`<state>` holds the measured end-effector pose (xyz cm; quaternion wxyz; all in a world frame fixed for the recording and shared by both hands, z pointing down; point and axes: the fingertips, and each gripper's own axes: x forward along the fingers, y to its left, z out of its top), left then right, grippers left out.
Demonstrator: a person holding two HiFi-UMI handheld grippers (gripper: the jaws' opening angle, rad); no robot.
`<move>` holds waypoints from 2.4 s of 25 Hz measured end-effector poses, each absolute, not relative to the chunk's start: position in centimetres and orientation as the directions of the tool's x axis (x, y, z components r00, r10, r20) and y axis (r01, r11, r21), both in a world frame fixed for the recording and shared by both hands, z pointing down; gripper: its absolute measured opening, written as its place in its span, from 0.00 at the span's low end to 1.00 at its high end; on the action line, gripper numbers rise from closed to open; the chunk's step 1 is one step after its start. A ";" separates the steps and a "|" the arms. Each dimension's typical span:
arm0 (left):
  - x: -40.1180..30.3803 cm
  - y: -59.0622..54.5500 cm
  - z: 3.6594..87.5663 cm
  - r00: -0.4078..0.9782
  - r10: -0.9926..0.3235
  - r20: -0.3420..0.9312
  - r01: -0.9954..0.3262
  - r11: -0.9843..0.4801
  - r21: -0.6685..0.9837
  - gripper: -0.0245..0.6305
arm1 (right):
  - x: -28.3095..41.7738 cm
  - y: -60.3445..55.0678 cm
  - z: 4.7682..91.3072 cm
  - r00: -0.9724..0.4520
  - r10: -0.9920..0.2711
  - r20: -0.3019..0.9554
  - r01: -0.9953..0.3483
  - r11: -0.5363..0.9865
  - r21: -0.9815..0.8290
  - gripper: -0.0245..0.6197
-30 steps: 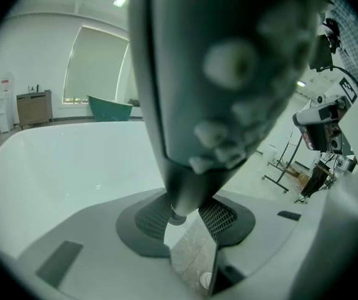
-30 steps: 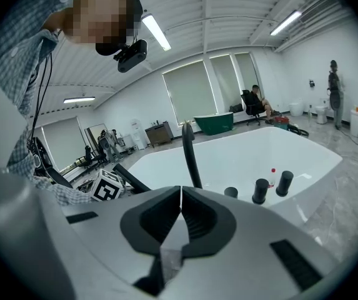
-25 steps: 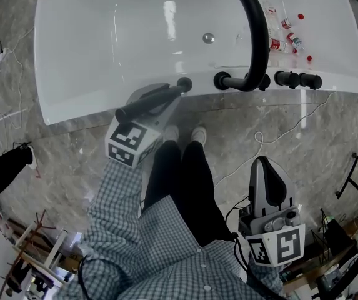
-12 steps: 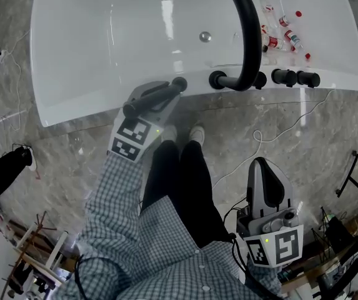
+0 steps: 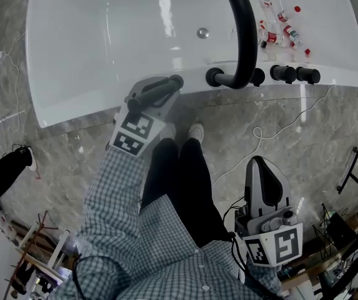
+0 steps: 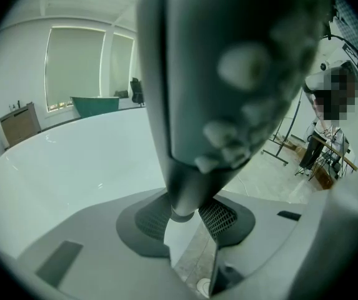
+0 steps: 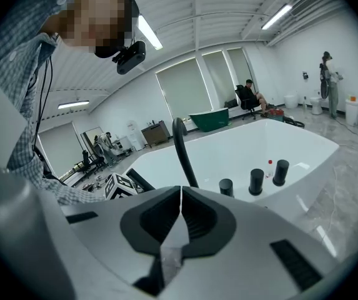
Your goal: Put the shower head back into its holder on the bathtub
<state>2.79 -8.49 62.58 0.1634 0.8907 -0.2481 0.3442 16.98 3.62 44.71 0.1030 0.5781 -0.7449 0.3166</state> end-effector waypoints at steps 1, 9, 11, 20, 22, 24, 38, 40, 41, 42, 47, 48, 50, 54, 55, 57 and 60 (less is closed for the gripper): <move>2.9 -8.6 62.8 0.637 -0.327 0.698 -0.550 -0.827 0.115 0.25 | 17.0 3.6 44.8 -0.310 -0.797 0.518 -0.924 0.125 -0.361 0.07; 3.1 -8.5 64.0 0.615 -0.305 0.727 -0.518 -0.851 0.081 0.25 | 17.2 3.8 45.1 -0.309 -0.796 0.521 -0.916 0.102 -0.388 0.07; 3.2 -8.4 64.4 0.608 -0.302 0.735 -0.506 -0.860 0.065 0.25 | 17.1 3.8 45.2 -0.310 -0.795 0.522 -0.916 0.103 -0.388 0.07; 3.6 -8.5 65.3 0.592 -0.295 0.750 -0.474 -0.880 0.029 0.25 | 16.9 3.8 45.5 -0.319 -0.791 0.522 -0.913 0.109 -0.393 0.07; 3.6 -8.7 65.5 0.591 -0.297 0.750 -0.479 -0.877 0.030 0.25 | 16.9 3.8 45.6 -0.322 -0.789 0.524 -0.913 0.111 -0.393 0.07; 4.0 -8.8 65.5 0.599 -0.299 0.743 -0.482 -0.875 0.036 0.25 | 17.0 3.8 45.7 -0.320 -0.788 0.526 -0.913 0.109 -0.393 0.07; 4.5 -9.0 65.1 0.640 -0.321 0.698 -0.523 -0.847 0.090 0.25 | 16.4 3.9 45.9 -0.319 -0.785 0.531 -0.915 0.109 -0.388 0.07; 4.6 -8.9 65.0 0.650 -0.323 0.688 -0.527 -0.844 0.101 0.25 | 16.2 4.0 45.8 -0.320 -0.785 0.531 -0.915 0.111 -0.388 0.07; 4.6 -8.9 64.9 0.653 -0.322 0.685 -0.526 -0.844 0.105 0.25 | 16.0 4.0 45.8 -0.322 -0.784 0.531 -0.915 0.113 -0.388 0.07; 4.6 -8.9 64.9 0.656 -0.323 0.683 -0.527 -0.843 0.107 0.25 | 15.8 4.0 45.8 -0.325 -0.783 0.530 -0.914 0.117 -0.388 0.07; 4.1 -9.0 64.5 0.655 -0.356 0.667 -0.548 -0.831 0.094 0.26 | 15.1 3.9 45.7 -0.333 -0.781 0.528 -0.913 0.128 -0.388 0.07; 4.0 -9.0 64.3 0.657 -0.365 0.660 -0.553 -0.828 0.093 0.26 | 14.9 3.9 45.7 -0.336 -0.780 0.528 -0.912 0.131 -0.388 0.07; 3.8 -8.9 64.0 0.667 -0.376 0.643 -0.560 -0.822 0.101 0.26 | 14.6 3.9 45.8 -0.342 -0.778 0.527 -0.911 0.138 -0.388 0.07; 3.3 -8.6 63.3 0.693 -0.379 0.614 -0.565 -0.814 0.136 0.26 | 13.6 3.8 46.0 -0.356 -0.771 0.528 -0.908 0.151 -0.392 0.07; 3.0 -8.5 63.2 0.694 -0.381 0.611 -0.568 -0.812 0.139 0.26 | 13.3 3.8 46.0 -0.361 -0.768 0.529 -0.907 0.157 -0.391 0.07; 2.4 -8.3 62.9 0.694 -0.388 0.606 -0.575 -0.805 0.144 0.26 | 12.6 3.7 45.9 -0.371 -0.763 0.529 -0.905 0.170 -0.389 0.07; 1.5 -8.0 62.1 0.696 -0.409 0.590 -0.602 -0.780 0.169 0.26 | 11.7 3.3 45.7 -0.390 -0.756 0.527 -0.902 0.196 -0.385 0.07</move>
